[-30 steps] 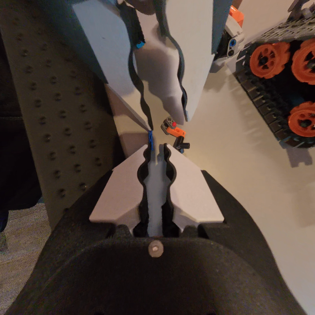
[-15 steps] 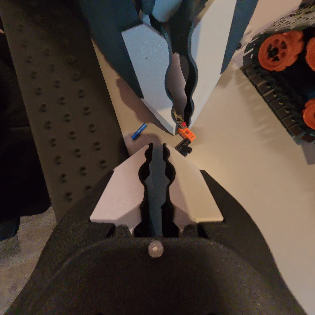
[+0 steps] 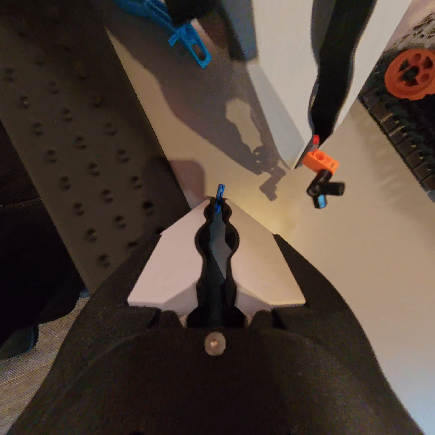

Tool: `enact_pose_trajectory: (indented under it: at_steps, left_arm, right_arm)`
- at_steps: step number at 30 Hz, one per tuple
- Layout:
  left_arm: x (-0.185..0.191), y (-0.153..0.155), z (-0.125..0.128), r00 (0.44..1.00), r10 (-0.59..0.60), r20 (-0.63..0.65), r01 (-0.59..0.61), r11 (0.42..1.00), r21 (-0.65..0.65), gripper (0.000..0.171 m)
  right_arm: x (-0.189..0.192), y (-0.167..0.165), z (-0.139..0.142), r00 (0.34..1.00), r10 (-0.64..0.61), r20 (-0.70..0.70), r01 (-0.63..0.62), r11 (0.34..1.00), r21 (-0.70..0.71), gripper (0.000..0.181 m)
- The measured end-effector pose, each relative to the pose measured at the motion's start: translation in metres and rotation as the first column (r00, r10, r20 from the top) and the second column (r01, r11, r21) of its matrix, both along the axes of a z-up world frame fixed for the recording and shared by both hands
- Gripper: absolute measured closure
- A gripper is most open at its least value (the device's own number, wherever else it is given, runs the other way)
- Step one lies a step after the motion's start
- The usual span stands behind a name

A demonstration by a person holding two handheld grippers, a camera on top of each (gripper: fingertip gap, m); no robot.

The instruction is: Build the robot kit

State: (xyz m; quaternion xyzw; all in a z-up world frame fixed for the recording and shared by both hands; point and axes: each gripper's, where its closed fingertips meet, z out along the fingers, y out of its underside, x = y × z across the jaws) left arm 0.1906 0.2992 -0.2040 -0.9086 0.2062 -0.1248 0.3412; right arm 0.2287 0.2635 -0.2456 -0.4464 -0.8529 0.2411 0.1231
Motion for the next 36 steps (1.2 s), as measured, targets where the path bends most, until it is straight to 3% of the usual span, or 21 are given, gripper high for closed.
enact_pose_trajectory:
  at_steps: [5,10,17,22,27,36]
  left_arm:
    - [0.0,-0.014,0.029,0.975,0.038,0.219,-0.061,0.993,0.097,0.162]
    - [0.012,-0.031,0.041,0.919,0.023,0.393,-0.081,0.988,0.131,0.162]
    - [0.026,-0.038,0.053,0.778,-0.004,0.628,-0.124,0.979,0.16,0.163]
    - [0.028,-0.038,0.049,0.698,0.014,0.716,-0.153,0.98,0.129,0.163]
    - [0.026,-0.035,0.044,0.698,0.036,0.716,-0.172,0.978,0.119,0.163]
    - [0.028,-0.034,0.035,0.754,0.053,0.655,-0.167,0.979,0.114,0.163]
  right_arm:
    - [-0.006,0.002,0.013,0.992,-0.016,-0.128,0.007,0.997,-0.076,0.178]
    - [-0.012,-0.002,0.046,0.948,-0.06,-0.312,0.0,0.982,-0.19,0.178]
    - [-0.015,0.0,0.081,0.874,-0.127,-0.469,0.031,0.978,-0.206,0.178]
    - [-0.014,0.004,0.083,0.865,-0.13,-0.485,0.053,0.984,-0.169,0.178]
    - [-0.015,0.003,0.079,0.869,-0.111,-0.482,0.051,0.989,-0.136,0.178]
    - [-0.015,0.006,0.074,0.885,-0.091,-0.456,0.054,0.994,-0.095,0.178]
